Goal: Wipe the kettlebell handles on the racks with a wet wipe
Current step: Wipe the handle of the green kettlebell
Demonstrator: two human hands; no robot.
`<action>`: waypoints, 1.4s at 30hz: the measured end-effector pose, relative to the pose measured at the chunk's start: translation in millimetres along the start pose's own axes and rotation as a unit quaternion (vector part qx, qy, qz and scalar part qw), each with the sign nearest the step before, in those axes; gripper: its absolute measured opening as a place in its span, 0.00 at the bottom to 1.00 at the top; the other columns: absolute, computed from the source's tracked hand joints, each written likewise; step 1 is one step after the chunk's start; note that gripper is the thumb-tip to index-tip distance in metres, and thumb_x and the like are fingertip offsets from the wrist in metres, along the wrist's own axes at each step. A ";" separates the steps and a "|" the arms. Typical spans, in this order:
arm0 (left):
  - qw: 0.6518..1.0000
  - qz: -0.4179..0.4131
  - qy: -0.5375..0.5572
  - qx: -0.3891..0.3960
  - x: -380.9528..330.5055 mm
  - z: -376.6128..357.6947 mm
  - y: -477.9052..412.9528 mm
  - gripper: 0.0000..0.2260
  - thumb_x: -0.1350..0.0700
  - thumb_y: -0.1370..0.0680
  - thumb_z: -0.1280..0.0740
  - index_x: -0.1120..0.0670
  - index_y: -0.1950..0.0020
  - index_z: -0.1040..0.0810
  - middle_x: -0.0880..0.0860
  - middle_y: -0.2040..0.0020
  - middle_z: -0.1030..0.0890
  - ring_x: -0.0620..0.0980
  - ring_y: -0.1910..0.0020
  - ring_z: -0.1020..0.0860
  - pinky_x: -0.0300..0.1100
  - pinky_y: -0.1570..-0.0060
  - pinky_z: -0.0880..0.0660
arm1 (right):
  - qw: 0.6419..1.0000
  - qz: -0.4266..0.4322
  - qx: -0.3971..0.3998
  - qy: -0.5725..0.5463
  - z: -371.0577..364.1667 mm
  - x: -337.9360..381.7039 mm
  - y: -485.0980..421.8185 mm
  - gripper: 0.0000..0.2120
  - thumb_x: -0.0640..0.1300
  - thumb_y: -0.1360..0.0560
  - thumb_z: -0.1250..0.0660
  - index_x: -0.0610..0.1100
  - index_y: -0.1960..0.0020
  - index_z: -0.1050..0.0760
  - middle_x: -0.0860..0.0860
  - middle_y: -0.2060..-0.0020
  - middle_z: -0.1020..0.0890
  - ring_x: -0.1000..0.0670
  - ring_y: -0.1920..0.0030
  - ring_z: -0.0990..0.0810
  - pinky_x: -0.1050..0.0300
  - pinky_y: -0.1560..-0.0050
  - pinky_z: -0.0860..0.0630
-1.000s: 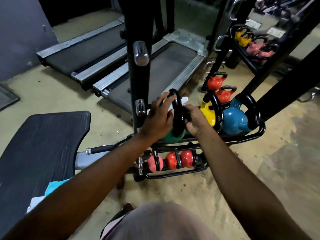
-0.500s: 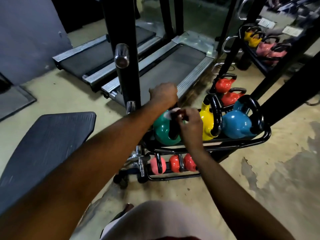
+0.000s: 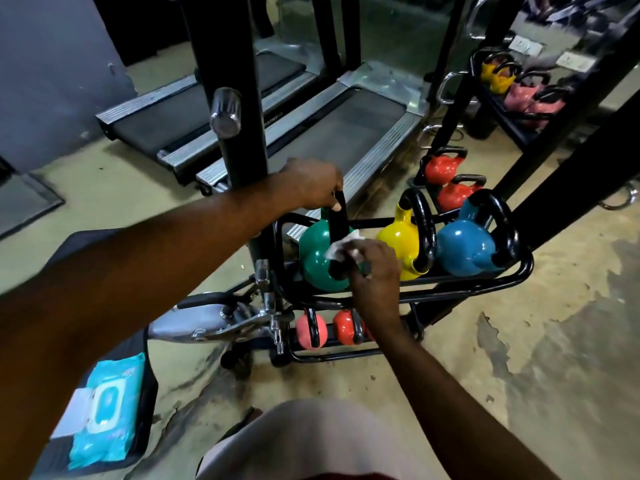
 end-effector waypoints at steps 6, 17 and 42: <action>0.998 0.030 0.058 -0.009 1.8 -11.3 -0.4 0.16 0.44 0.26 0.28 0.44 0.39 0.20 0.52 0.43 0.18 0.53 0.41 0.23 0.53 0.40 0.25 | 0.887 -0.314 0.096 -0.324 -19.9 3.1 -55.0 0.09 0.40 0.19 0.38 0.39 0.48 0.20 0.40 0.51 0.16 0.45 0.50 0.18 0.46 0.42 0.23; 0.998 0.031 0.055 -0.031 0.2 -13.2 3.4 0.15 0.44 0.24 0.30 0.46 0.39 0.21 0.54 0.42 0.20 0.56 0.39 0.25 0.53 0.40 0.34 | 0.945 -0.224 0.094 -0.220 14.3 3.1 -30.8 0.07 0.41 0.22 0.32 0.40 0.57 0.19 0.49 0.60 0.16 0.52 0.57 0.20 0.54 0.51 0.24; 0.995 0.024 0.096 -0.030 2.1 -10.5 16.2 0.25 0.35 0.34 0.25 0.45 0.42 0.19 0.49 0.48 0.17 0.53 0.44 0.22 0.49 0.47 0.30 | 0.978 -0.126 -0.041 -0.162 -8.9 -15.4 38.0 0.10 0.37 0.21 0.34 0.45 0.42 0.20 0.54 0.47 0.17 0.57 0.44 0.19 0.64 0.43 0.25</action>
Point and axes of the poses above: each hand's wrist, its own y-axis away from the middle knuckle, its own z-axis out of the back of the hand, x = y × z, the point moved 1 cm from there along -y, towards the middle knuckle
